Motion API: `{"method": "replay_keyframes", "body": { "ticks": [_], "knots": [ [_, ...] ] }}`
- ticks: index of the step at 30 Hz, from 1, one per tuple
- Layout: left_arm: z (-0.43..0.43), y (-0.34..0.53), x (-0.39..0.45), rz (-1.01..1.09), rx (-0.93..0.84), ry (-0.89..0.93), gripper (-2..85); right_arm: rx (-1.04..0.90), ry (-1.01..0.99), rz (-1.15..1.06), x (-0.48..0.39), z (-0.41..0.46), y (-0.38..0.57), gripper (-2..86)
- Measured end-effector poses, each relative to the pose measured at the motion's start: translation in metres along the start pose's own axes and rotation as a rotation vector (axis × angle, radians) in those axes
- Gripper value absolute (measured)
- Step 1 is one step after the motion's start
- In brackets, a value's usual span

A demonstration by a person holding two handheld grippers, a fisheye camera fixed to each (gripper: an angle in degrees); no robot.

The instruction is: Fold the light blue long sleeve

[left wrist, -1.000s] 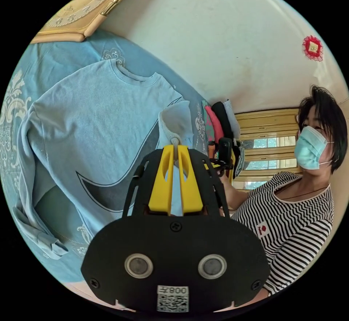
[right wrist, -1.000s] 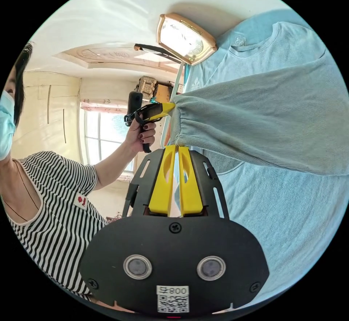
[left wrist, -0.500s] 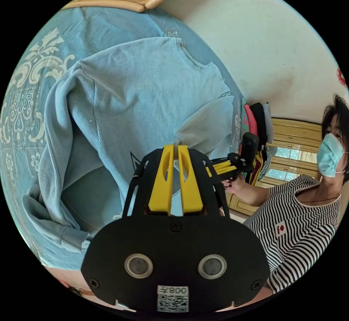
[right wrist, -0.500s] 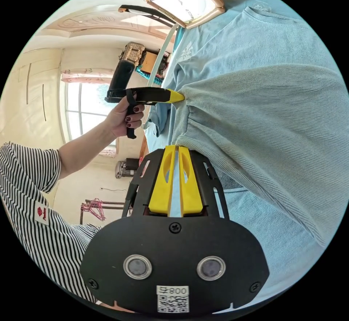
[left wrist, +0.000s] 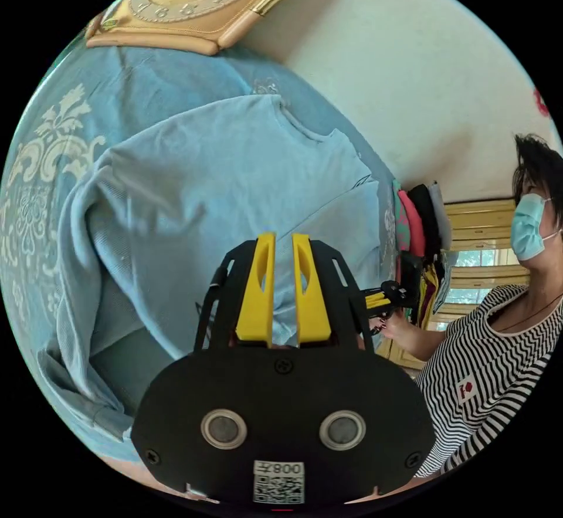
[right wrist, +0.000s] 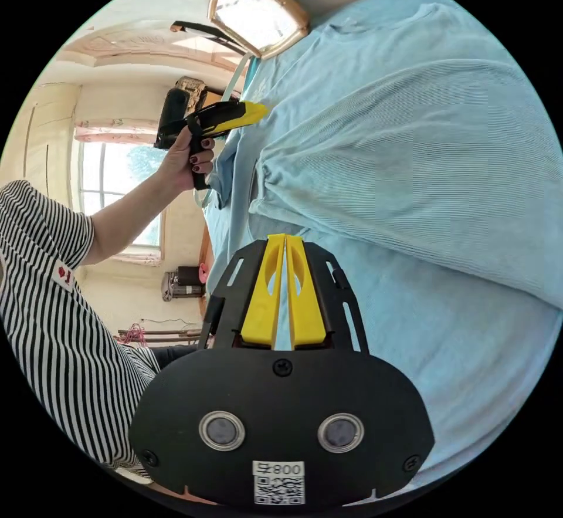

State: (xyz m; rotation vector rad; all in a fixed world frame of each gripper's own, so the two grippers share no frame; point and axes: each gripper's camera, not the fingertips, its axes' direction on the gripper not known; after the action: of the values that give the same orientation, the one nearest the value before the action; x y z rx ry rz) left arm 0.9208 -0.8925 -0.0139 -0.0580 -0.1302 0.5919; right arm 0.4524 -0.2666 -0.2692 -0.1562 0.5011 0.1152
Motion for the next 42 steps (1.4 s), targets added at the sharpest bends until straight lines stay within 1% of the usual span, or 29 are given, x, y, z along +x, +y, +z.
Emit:
{"method": "replay_keyframes", "body": {
  "ticks": [1,3,4,6,8,10,13,15,17,19,21,23,25,26,27,28,30,32,35,37,38,40,41,42],
  "knots": [
    [0.011,-0.011,0.014,0.049,-0.01,0.028,6.6,0.038,0.046,0.02,0.004,-0.016,0.005,1.1],
    [0.062,-0.056,0.072,0.233,-0.056,0.12,7.5,0.177,0.263,0.083,0.016,-0.079,0.024,2.5],
    [0.076,-0.068,0.087,0.275,-0.065,0.144,7.6,0.208,0.324,0.098,0.019,-0.094,0.029,3.0],
    [0.127,-0.113,0.149,0.415,-0.075,0.229,7.9,0.298,0.541,0.187,0.028,-0.141,0.044,5.5],
    [0.161,-0.144,0.193,0.485,-0.076,0.242,8.0,0.341,0.605,0.216,0.035,-0.162,0.053,6.3],
    [0.19,-0.169,0.232,0.539,-0.083,0.256,8.1,0.344,0.591,0.24,0.043,-0.173,0.059,7.6],
    [0.237,-0.2,0.279,0.573,-0.14,0.222,7.4,0.304,0.567,0.264,0.056,-0.176,0.065,7.6],
    [0.273,-0.216,0.302,0.556,-0.225,0.142,4.0,0.269,0.593,0.291,0.064,-0.174,0.07,6.0],
    [0.285,-0.221,0.316,0.547,-0.242,0.146,2.5,0.299,0.574,0.298,0.064,-0.184,0.076,4.6],
    [0.28,-0.224,0.331,0.536,-0.181,0.184,1.7,0.337,0.549,0.29,0.06,-0.201,0.084,3.8],
    [0.271,-0.228,0.357,0.557,-0.099,0.179,1.2,0.392,0.547,0.265,0.056,-0.221,0.096,3.1],
    [0.28,-0.233,0.374,0.565,-0.093,0.173,1.0,0.384,0.546,0.28,0.064,-0.227,0.101,2.9],
    [0.304,-0.238,0.386,0.56,-0.147,0.133,1.0,0.353,0.523,0.323,0.079,-0.228,0.104,2.7],
    [0.32,-0.24,0.393,0.555,-0.192,0.121,1.1,0.371,0.502,0.329,0.084,-0.231,0.107,2.5],
    [0.323,-0.241,0.398,0.534,-0.171,0.159,1.2,0.388,0.473,0.345,0.087,-0.238,0.111,2.4],
    [0.323,-0.242,0.402,0.525,-0.171,0.165,1.3,0.397,0.459,0.355,0.087,-0.241,0.113,2.3],
    [0.313,-0.238,0.421,0.531,-0.117,0.157,1.6,0.445,0.438,0.351,0.083,-0.255,0.123,1.8],
    [0.302,-0.232,0.436,0.551,-0.063,0.15,1.8,0.467,0.477,0.348,0.074,-0.266,0.128,1.3],
    [0.294,-0.226,0.462,0.581,-0.003,0.152,1.7,0.495,0.611,0.37,0.06,-0.283,0.133,0.4],
    [0.299,-0.222,0.478,0.62,-0.022,0.178,1.3,0.501,0.578,0.307,0.053,-0.291,0.131,0.2],
    [0.309,-0.22,0.49,0.641,-0.06,0.17,0.9,0.491,0.565,0.275,0.051,-0.292,0.127,0.2],
    [0.328,-0.218,0.503,0.644,-0.119,0.066,0.5,0.424,0.612,0.269,0.054,-0.284,0.119,0.1],
    [0.341,-0.216,0.511,0.652,-0.146,-0.017,0.4,0.349,0.637,0.271,0.06,-0.275,0.112,0.1],
    [0.344,-0.215,0.516,0.661,-0.135,-0.006,0.3,0.28,0.65,0.275,0.067,-0.265,0.107,0.1]
  ]
}}
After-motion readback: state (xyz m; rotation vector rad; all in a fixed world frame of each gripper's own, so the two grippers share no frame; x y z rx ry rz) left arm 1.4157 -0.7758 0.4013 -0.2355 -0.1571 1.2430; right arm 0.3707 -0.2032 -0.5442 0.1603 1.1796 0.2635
